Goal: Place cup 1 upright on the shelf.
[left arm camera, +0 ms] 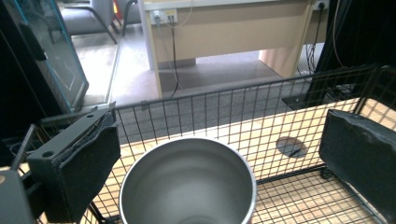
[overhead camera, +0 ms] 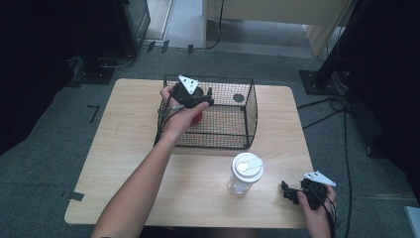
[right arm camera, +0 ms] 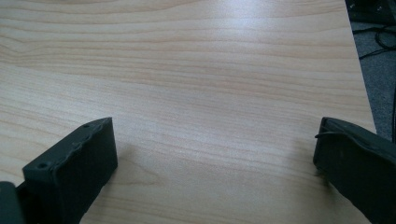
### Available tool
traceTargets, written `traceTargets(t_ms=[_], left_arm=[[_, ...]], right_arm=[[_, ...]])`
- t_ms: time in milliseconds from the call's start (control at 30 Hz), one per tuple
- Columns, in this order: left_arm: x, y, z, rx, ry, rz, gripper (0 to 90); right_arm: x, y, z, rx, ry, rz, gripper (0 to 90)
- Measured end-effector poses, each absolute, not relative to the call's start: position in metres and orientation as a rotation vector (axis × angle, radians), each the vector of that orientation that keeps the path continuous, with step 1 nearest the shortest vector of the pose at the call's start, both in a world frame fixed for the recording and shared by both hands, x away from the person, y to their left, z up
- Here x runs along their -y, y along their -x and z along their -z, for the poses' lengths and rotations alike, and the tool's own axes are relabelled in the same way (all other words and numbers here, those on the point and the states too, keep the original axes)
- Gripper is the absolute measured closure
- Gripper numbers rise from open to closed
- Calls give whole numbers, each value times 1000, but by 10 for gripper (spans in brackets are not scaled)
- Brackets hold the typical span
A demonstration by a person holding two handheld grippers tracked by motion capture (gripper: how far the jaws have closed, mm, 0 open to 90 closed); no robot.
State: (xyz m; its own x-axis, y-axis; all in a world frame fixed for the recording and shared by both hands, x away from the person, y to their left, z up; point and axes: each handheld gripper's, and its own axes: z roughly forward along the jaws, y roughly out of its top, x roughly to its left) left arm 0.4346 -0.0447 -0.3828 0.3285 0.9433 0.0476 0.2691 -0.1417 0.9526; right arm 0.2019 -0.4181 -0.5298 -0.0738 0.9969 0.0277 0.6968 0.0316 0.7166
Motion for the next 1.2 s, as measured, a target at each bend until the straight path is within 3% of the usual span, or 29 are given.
traceTargets(t_ms=[467,1200], left_arm=[[28,-400,367,-1089,-1641,-814,0],[-1,-350,382,-1060,-1687,-783,0]], right_arm=[[418,-203,530,-1827,-1707,-799,0],[418,-203,530,-1826,-1708,-799,0]])
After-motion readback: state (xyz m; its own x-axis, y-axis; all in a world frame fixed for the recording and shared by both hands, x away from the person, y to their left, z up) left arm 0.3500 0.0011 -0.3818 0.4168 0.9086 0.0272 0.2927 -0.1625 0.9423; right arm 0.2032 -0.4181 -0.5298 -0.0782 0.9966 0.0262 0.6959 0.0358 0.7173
